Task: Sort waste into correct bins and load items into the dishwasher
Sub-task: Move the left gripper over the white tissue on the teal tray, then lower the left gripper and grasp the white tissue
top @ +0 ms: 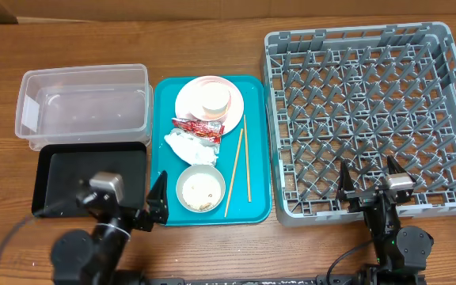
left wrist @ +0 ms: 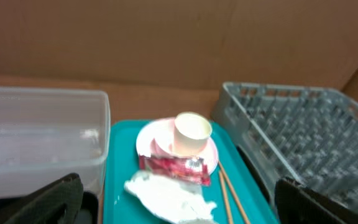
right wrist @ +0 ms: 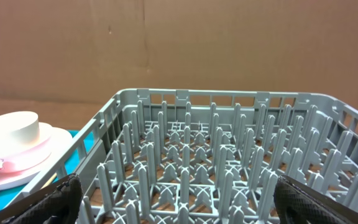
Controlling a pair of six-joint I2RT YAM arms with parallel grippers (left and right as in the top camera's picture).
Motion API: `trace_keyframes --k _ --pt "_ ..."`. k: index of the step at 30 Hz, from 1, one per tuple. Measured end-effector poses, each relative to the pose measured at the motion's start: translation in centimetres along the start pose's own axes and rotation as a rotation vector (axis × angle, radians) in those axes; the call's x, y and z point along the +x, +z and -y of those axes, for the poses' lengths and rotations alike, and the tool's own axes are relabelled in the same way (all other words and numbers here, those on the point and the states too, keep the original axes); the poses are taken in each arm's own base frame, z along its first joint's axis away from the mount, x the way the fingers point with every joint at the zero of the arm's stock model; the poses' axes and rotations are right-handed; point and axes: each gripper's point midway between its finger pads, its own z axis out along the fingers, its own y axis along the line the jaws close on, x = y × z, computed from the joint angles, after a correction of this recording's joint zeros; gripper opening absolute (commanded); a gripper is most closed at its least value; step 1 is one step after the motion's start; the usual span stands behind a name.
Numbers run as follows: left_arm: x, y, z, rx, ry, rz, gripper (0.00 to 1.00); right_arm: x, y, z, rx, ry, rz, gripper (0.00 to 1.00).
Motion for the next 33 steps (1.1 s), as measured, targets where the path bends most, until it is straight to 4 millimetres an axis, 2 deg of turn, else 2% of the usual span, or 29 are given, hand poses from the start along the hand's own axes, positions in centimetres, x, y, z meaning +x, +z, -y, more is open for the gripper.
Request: trace_keyframes --k 6,12,16,17,19,20,21,28,33 --pt "-3.5 1.1 1.7 0.015 -0.078 -0.325 1.00 0.0 0.0 0.0 -0.001 -0.001 0.001 1.00" --pt "-6.8 4.8 2.6 0.043 -0.160 -0.552 1.00 0.0 0.0 0.0 0.000 0.000 0.001 1.00" --pt "-6.5 7.6 2.2 0.052 -0.195 -0.633 1.00 0.0 0.0 0.0 0.000 0.000 0.001 1.00" --pt "-6.1 8.2 2.1 0.054 -0.204 -0.653 0.71 0.0 0.0 0.0 0.000 0.000 0.001 1.00" --pt "-5.0 9.1 1.8 0.050 -0.229 -0.706 0.25 0.0 0.0 0.0 0.000 0.000 0.001 1.00" --pt "-4.4 9.5 1.6 0.046 -0.238 -0.732 0.11 0.0 0.0 0.0 0.000 0.000 0.001 1.00" --pt "-3.8 9.9 1.4 0.042 -0.250 -0.761 0.04 0.0 0.0 0.0 0.000 0.000 0.001 1.00" --pt "0.7 10.6 0.4 -0.005 -0.320 -0.970 0.04 0.0 0.0 0.0 0.000 -0.001 0.001 1.00" --pt "3.6 11.4 0.4 -0.052 -0.308 -1.087 0.04 0.0 0.0 0.0 -0.001 0.000 0.000 1.00"
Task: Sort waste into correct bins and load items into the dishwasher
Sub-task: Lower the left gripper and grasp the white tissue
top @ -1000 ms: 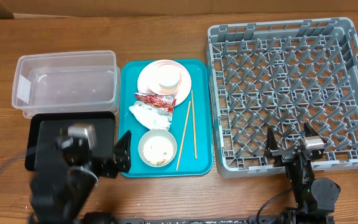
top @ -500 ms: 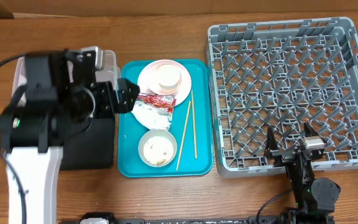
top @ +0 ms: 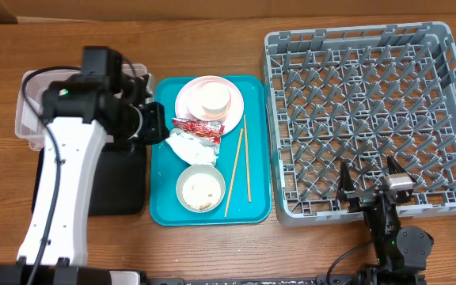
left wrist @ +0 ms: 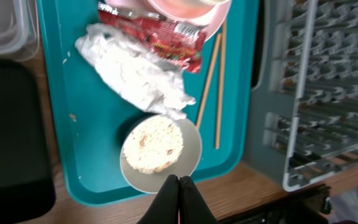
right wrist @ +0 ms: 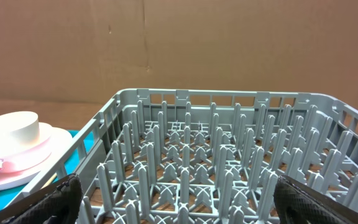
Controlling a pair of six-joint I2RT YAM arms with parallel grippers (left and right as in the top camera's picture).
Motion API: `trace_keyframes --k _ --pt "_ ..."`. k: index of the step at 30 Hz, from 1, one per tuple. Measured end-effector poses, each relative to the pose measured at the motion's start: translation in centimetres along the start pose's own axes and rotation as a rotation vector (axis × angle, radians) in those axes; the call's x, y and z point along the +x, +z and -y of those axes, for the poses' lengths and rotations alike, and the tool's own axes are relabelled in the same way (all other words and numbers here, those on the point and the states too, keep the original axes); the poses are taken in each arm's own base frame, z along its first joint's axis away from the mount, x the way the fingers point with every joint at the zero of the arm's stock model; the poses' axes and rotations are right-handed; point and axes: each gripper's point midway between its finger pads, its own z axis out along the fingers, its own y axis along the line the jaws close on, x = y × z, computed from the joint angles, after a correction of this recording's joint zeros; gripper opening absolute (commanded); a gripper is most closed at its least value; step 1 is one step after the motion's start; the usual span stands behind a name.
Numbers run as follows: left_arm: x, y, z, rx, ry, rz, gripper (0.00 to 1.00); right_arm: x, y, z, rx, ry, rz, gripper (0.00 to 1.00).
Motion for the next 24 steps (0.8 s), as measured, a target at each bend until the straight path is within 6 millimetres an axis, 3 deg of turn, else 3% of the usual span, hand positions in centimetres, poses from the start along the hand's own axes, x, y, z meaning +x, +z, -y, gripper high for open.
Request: trace_keyframes --k 9,13,15,20,24 --pt "0.6 4.6 0.1 -0.184 -0.005 -0.097 0.07 0.0 0.0 0.0 0.000 0.000 0.000 1.00" --pt "0.8 6.6 -0.1 -0.237 -0.014 -0.138 0.27 0.0 0.0 0.0 0.000 0.000 0.001 1.00" --pt "0.8 7.5 -0.4 -0.257 -0.036 -0.157 0.28 0.0 0.0 0.0 0.000 0.001 0.000 1.00" --pt "0.9 9.4 -1.4 -0.300 -0.095 -0.206 0.44 0.0 0.0 0.0 0.000 0.000 0.000 1.00" --pt "1.0 10.6 -1.9 -0.315 -0.115 -0.238 0.45 0.0 0.0 0.0 0.001 0.000 0.000 0.99"
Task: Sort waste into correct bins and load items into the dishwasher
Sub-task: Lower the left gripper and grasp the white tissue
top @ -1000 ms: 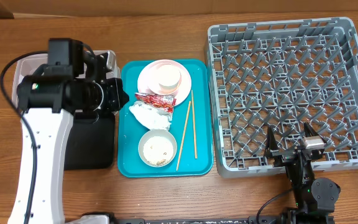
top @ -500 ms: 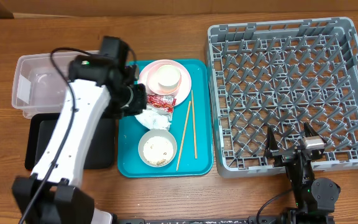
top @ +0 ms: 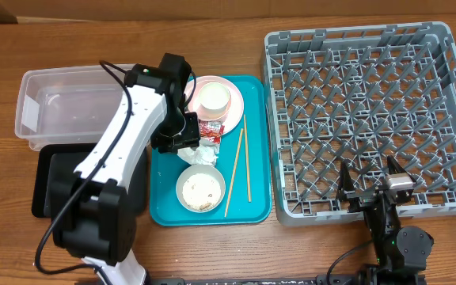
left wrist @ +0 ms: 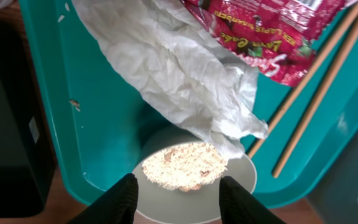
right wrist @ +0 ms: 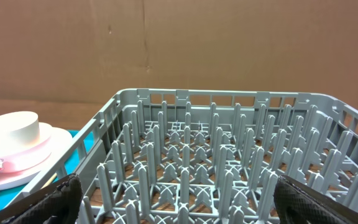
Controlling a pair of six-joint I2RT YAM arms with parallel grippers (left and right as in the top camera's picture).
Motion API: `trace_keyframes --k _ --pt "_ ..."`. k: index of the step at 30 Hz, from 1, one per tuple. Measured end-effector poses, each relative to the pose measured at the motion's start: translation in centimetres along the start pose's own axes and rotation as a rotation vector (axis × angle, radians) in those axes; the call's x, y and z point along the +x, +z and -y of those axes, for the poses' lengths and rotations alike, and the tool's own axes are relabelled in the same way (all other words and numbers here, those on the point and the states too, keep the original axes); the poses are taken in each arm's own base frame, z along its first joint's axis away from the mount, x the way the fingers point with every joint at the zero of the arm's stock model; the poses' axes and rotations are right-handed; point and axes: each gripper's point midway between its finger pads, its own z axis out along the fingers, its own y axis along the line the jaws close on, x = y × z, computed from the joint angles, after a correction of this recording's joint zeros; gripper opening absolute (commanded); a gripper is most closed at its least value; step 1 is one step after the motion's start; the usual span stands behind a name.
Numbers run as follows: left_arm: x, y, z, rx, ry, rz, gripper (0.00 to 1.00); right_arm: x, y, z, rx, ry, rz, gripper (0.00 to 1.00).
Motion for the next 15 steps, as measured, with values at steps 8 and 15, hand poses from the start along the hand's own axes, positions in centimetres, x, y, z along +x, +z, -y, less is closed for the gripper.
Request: trace_keyframes --k 8,15 --pt "-0.4 2.3 -0.2 -0.026 -0.027 -0.055 0.45 0.0 0.0 0.0 0.000 -0.001 0.001 1.00" --pt "-0.7 3.6 -0.2 -0.036 -0.045 -0.074 0.49 0.0 0.0 0.0 0.000 0.000 0.000 1.00"
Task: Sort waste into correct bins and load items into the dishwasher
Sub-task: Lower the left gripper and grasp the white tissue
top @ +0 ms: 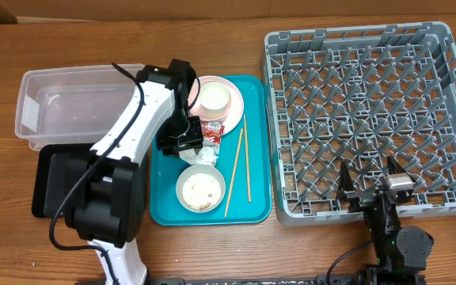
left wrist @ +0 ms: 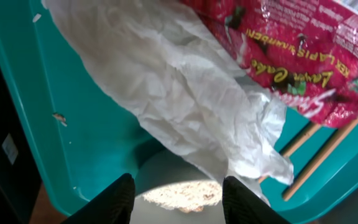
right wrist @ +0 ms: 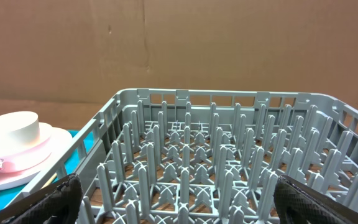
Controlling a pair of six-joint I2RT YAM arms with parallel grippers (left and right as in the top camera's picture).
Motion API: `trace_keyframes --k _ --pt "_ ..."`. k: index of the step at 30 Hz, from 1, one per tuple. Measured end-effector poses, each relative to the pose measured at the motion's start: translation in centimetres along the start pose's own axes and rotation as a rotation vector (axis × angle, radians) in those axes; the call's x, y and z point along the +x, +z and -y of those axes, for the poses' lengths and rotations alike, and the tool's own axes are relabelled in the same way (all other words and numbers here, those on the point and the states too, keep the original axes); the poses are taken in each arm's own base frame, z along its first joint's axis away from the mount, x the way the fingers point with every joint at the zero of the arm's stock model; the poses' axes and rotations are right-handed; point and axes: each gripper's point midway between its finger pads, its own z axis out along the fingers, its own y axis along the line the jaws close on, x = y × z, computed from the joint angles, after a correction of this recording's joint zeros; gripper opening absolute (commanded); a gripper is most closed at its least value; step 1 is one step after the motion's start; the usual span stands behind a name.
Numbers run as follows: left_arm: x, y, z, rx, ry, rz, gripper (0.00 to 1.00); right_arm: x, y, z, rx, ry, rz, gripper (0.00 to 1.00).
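On the teal tray [top: 165, 210] lie a crumpled white napkin [left wrist: 185, 93], a red snack wrapper [left wrist: 303, 56], a bowl of food scraps [top: 200, 190], chopsticks [top: 236, 170] and a pink plate with a cup [top: 210, 99]. My left gripper [left wrist: 178, 202] hangs open low over the napkin, its fingers [left wrist: 107, 199] spread just above the bowl's rim. The napkin [top: 203, 155] is partly hidden under the arm in the overhead view. My right gripper [right wrist: 176, 199] stands open at the near edge of the grey dishwasher rack [top: 366, 119].
A clear plastic bin [top: 81, 103] and a black bin [top: 58, 178] stand left of the tray. The rack fills the right side of the table. A cardboard wall backs the scene.
My left gripper has dropped a little lower over the napkin, which now fills more of the wrist view. The right arm has not moved.
My left arm rested open at the table's front by the black bin. Then it was raised over the tray's left edge, jaws together. Then it hung open above the napkin and bowl, and now sits lower still. The right arm stayed parked.
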Motion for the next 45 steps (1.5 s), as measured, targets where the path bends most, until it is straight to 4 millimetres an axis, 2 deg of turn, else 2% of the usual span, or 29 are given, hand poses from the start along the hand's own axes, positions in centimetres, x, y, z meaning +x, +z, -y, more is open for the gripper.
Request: trace_keyframes --k 6,19,23,30,38,39,41,45 --pt "-0.7 0.9 0.3 0.002 -0.002 0.004 0.50 0.0 0.0 0.0 -0.001 0.000 0.000 1.00" --pt "-2.1 1.2 0.9 0.025 0.002 0.050 0.51 0.0 0.0 0.0 0.000 0.000 0.000 1.00" --pt "-2.5 1.4 1.1 0.034 0.003 0.068 0.55 0.0 0.0 0.0 0.000 0.000 0.000 1.00" --pt "-2.2 3.2 0.6 0.028 -0.010 0.056 0.61 0.0 0.0 0.0 0.000 0.000 0.000 1.00" --pt "-2.6 4.5 0.6 0.037 -0.007 0.082 0.60 0.0 0.0 0.0 0.000 0.000 0.000 1.00" --pt "-2.7 4.6 0.6 0.039 -0.009 0.086 0.57 0.0 0.0 0.0 0.000 0.000 0.000 1.00" --pt "-2.7 5.0 0.5 0.037 -0.020 0.088 0.43 0.0 0.0 0.0 0.000 0.000 0.000 1.00" --pt "-2.5 5.5 0.2 0.028 -0.027 0.085 0.09 0.0 0.0 0.0 0.000 0.000 0.000 1.00"
